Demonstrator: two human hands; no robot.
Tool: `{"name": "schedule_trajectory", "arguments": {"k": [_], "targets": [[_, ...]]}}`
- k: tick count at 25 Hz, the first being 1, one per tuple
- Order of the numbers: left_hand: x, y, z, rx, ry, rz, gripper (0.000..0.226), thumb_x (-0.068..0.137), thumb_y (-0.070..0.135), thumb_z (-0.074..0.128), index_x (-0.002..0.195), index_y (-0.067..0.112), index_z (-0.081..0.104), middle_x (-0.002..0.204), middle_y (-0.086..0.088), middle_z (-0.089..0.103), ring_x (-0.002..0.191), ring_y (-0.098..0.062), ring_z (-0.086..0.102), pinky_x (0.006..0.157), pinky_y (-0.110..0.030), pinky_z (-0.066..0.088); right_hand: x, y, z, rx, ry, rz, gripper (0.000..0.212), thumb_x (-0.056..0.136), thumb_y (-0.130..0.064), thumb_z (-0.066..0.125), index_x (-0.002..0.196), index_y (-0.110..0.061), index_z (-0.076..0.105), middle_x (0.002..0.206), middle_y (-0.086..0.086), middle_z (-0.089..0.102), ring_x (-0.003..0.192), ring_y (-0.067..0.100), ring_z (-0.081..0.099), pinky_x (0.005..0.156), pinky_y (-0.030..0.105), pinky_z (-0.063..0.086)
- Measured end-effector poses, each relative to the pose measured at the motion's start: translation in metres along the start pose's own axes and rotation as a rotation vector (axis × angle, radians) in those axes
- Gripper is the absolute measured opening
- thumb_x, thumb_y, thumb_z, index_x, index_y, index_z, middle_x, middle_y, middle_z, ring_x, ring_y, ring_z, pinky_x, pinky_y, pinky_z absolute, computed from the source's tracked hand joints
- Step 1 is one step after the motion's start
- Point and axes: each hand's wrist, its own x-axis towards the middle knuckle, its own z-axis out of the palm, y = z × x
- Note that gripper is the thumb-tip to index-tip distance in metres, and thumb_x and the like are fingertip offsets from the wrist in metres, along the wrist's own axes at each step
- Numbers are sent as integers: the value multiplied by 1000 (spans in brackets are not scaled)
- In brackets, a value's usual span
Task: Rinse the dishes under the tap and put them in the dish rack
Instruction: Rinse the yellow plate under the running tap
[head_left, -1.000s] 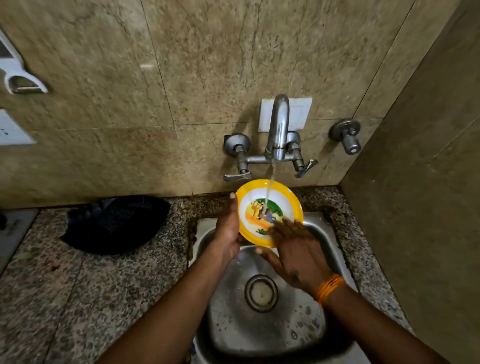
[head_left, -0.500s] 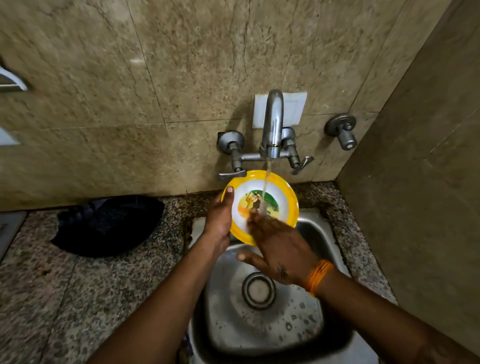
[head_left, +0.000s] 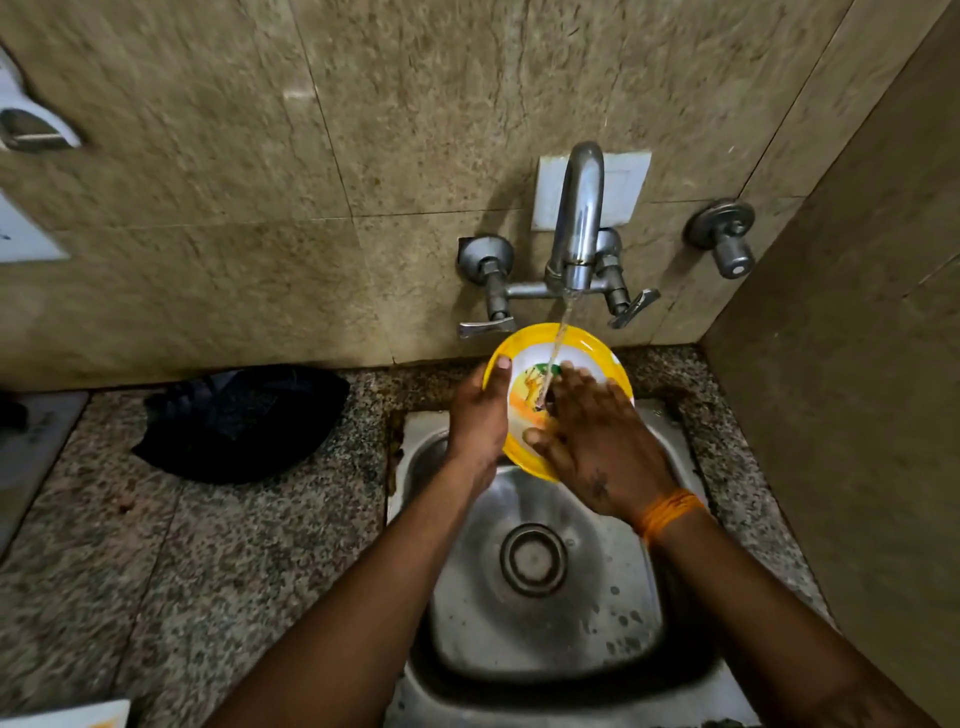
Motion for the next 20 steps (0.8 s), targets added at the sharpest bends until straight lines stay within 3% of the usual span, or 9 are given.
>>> {"name": "schedule_trajectory", "arguments": {"k": [2,4,7,9,12,15,18,20], "targets": [[1,-2,3,53,-43,40,27,102,38,56,87,26,75,85,12,77,81,0,68,77,-26,55,-3,-18,8,240,45,-115,80,103,-63,20,163,-12,9,171,10,2,159,22,1,128,43,8],[8,-4,-6,79,-31,74,26,99,41,56,92,25,75,90,10,78,85,-1,69,80,-27,55,-20,-28,24,345,30,-219,79,103,-65,23,163,-13,17,171,7,12,159,18,7,127,44,15],[14,-8,-21,30,-7,55,33,94,49,57,99,23,76,102,-4,79,97,-21,72,91,-44,57,-17,1,37,-61,-38,-118,99,94,-78,26,163,-9,8,171,13,1,159,27,-2,127,49,6],[13,-9,-21,64,-21,76,34,91,54,57,99,29,77,100,2,80,99,-19,73,91,-43,58,-9,7,39,-159,-97,-38,109,91,-73,45,162,-6,-3,169,18,-10,157,33,-11,127,50,-6],[11,-12,-13,179,-42,136,30,92,54,55,92,32,75,84,15,76,80,0,68,81,-31,53,-9,-24,57,182,30,-187,107,88,-50,66,162,-6,4,170,16,-4,159,31,-3,129,43,1],[9,-16,-15,126,34,138,31,95,48,55,97,24,75,86,8,75,79,-3,67,80,-32,53,-16,-29,67,204,120,-232,90,89,-38,64,162,-11,19,171,10,12,158,26,8,128,44,13],[9,-16,-22,24,90,194,26,99,41,54,100,25,75,98,-1,78,90,-15,71,86,-36,57,-9,3,61,-79,130,-68,78,92,-21,54,161,-8,22,170,14,11,158,30,2,126,55,9],[4,-15,-17,57,142,273,27,102,40,52,105,25,74,101,2,78,94,-12,71,87,-32,57,-6,-3,63,-34,137,21,75,93,-18,51,161,-6,21,170,17,12,158,33,4,126,54,8]]}}
